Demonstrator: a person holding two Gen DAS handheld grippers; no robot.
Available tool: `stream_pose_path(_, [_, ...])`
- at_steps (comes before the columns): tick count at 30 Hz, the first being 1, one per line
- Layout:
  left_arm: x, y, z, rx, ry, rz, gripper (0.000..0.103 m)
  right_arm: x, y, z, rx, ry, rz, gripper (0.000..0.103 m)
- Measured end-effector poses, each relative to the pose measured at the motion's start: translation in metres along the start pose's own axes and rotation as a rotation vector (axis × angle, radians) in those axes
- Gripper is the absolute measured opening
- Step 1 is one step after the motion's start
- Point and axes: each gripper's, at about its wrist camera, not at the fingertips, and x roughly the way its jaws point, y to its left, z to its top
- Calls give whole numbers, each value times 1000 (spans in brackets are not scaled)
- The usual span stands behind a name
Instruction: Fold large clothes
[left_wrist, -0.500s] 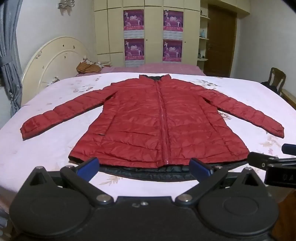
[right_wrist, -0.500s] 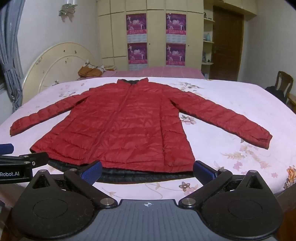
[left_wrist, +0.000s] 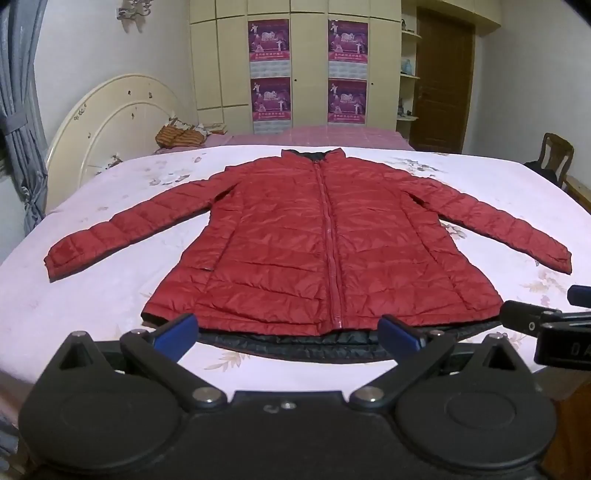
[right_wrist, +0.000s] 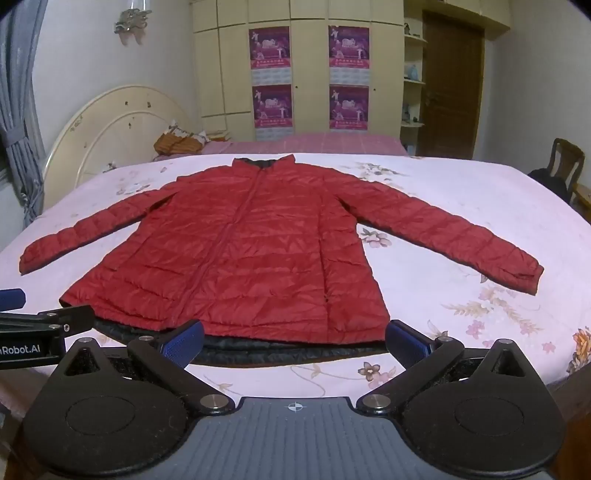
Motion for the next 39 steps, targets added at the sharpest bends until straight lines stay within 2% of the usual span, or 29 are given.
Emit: stream_pose_path(39, [4, 0, 0, 3, -5, 11, 103, -2, -2, 3, 1, -4, -2, 103])
